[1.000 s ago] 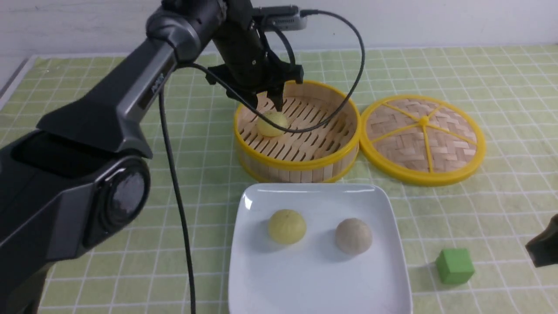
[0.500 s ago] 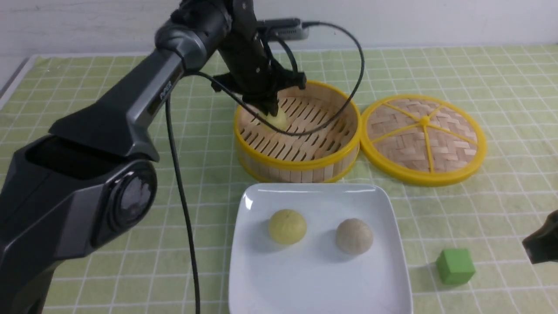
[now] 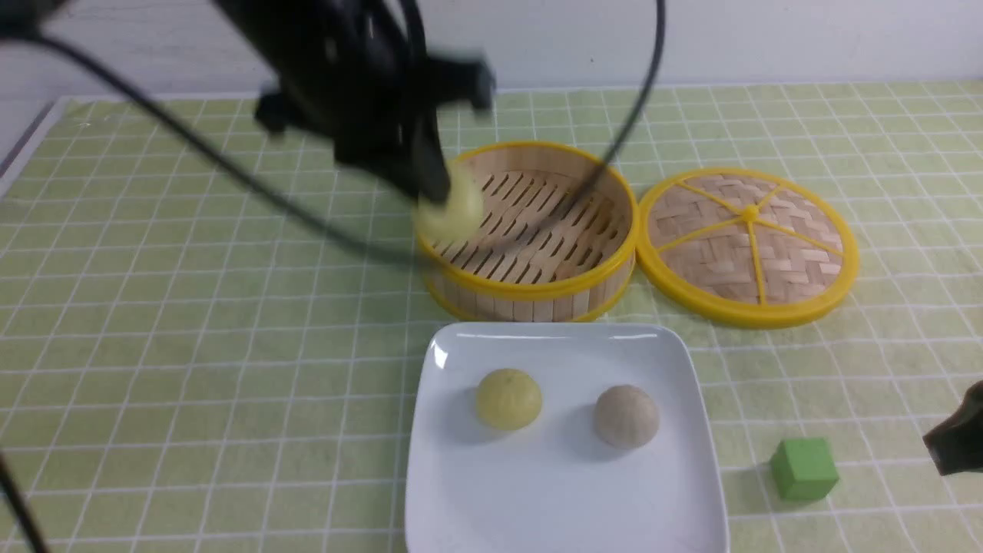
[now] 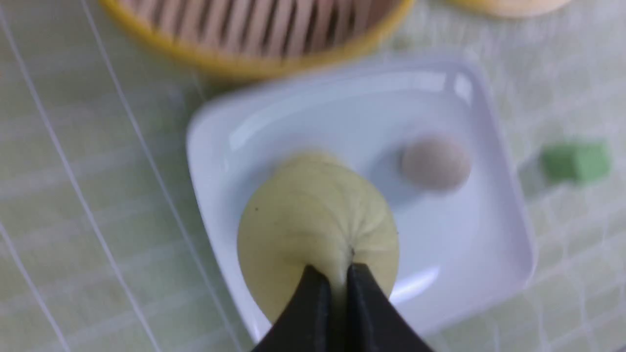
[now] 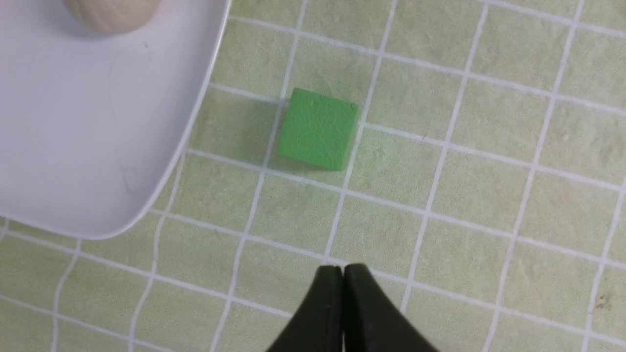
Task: Put the steamed buns into the plate on the green tablecloth.
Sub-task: 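Carry the bun from the bamboo steamer to the plate with the left gripper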
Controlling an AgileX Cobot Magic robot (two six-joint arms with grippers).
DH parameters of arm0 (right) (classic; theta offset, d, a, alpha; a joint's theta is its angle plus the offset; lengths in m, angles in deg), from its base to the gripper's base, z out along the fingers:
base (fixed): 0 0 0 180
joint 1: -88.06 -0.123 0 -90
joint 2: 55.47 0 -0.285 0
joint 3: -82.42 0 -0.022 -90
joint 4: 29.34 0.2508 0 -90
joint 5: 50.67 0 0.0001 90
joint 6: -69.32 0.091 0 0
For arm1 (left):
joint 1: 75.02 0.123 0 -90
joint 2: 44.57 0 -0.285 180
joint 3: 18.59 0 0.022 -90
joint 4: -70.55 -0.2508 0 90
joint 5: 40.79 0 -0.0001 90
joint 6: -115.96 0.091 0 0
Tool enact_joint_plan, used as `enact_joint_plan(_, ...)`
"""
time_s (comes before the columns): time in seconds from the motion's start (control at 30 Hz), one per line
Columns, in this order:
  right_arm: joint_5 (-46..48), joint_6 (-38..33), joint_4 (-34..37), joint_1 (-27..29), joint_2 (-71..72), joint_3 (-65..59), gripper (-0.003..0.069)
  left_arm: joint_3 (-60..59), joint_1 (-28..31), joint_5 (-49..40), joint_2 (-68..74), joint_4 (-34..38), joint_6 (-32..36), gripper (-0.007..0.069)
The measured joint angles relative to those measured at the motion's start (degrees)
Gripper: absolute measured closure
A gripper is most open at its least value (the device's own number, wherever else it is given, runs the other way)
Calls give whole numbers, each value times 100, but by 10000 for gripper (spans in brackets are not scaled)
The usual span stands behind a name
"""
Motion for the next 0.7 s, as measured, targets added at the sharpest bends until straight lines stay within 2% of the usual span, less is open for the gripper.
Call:
enact_joint_plan(0.03,0,0,0,0,-1,0,636,-618,-182,132,-105,28,29,601)
enact_joint_plan(0.07,0,0,0,0,-1,0,636,-731,-219,172,-105,27,28,601)
enact_joint_plan(0.2,24,0,21,0,-18,0,636,-2411,-794,1588,-222,175,-183,589)
enact_joint_plan(0.3,151,0,31,0,-18,24,636,-2719,-822,2111,-142,156,-445,570)
enact_joint_plan(0.47,1060,0,39,0,597,372,634,-2855,-822,2677,63,91,-641,389)
enact_joint_plan(0.5,1097,5,39,0,705,378,634,-2855,-822,2690,63,91,-641,389)
enact_joint_plan(0.57,1418,71,39,0,1619,264,631,-2759,-822,2731,63,85,-641,258)
enact_joint_plan(0.63,1279,110,63,0,2438,-45,631,-2648,-822,2685,63,40,-641,208)
enact_joint_plan(0.7,663,132,205,0,3345,-568,630,-2512,-822,2652,63,-32,-641,155)
